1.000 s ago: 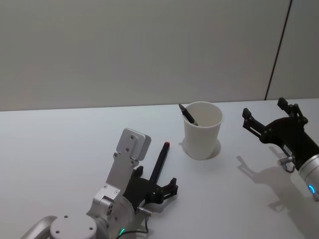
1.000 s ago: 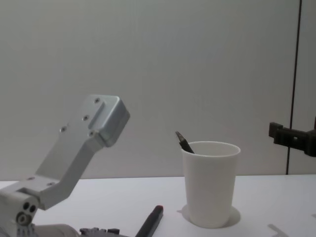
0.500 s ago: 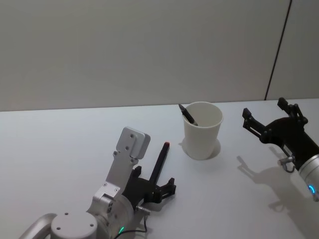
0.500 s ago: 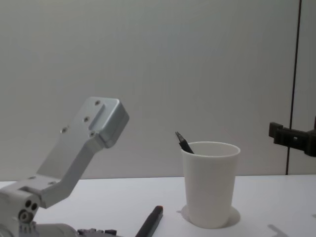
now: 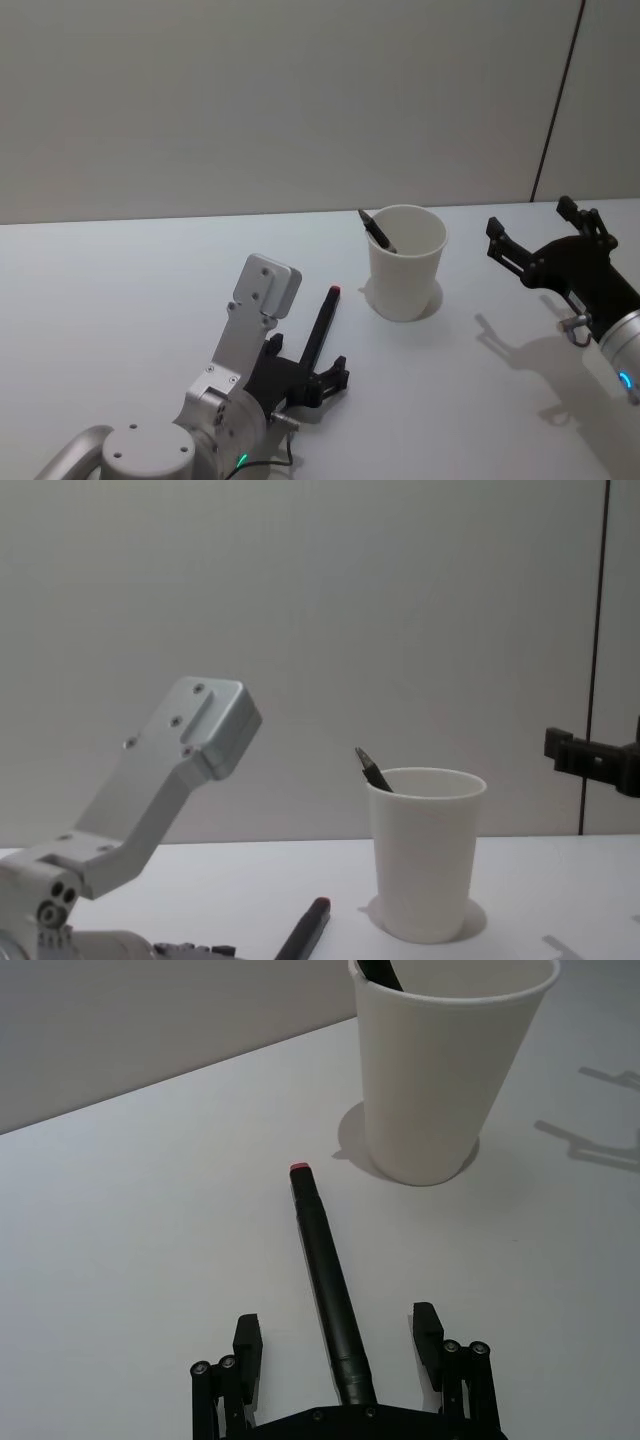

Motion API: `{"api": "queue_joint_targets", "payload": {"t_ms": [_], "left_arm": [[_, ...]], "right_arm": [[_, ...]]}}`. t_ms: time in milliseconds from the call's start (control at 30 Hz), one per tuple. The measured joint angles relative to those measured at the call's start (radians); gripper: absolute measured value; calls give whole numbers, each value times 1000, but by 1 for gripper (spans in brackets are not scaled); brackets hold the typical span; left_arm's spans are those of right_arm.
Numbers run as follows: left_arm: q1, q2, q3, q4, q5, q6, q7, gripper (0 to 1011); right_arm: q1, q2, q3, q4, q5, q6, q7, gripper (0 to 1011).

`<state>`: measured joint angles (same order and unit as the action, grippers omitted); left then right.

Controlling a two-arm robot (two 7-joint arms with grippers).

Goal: Place the pen into the pen holder.

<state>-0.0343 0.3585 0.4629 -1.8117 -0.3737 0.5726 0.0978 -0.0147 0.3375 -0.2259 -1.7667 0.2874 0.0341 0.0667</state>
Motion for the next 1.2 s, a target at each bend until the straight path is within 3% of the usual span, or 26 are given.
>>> {"api": "queue_joint_targets", "payload": {"t_ms": [200, 867, 1200], "left_arm": [[-1, -1, -1, 0, 2, 3, 0, 836], [0, 3, -3, 0, 15, 2, -30, 687], [5, 12, -4, -4, 21, -13, -69, 380]], "right_arm": [[0, 0, 0, 0, 0, 0, 0, 1001], [0, 0, 0, 0, 0, 0, 0, 1001], [0, 0, 0, 0, 0, 0, 0, 1001]]}}
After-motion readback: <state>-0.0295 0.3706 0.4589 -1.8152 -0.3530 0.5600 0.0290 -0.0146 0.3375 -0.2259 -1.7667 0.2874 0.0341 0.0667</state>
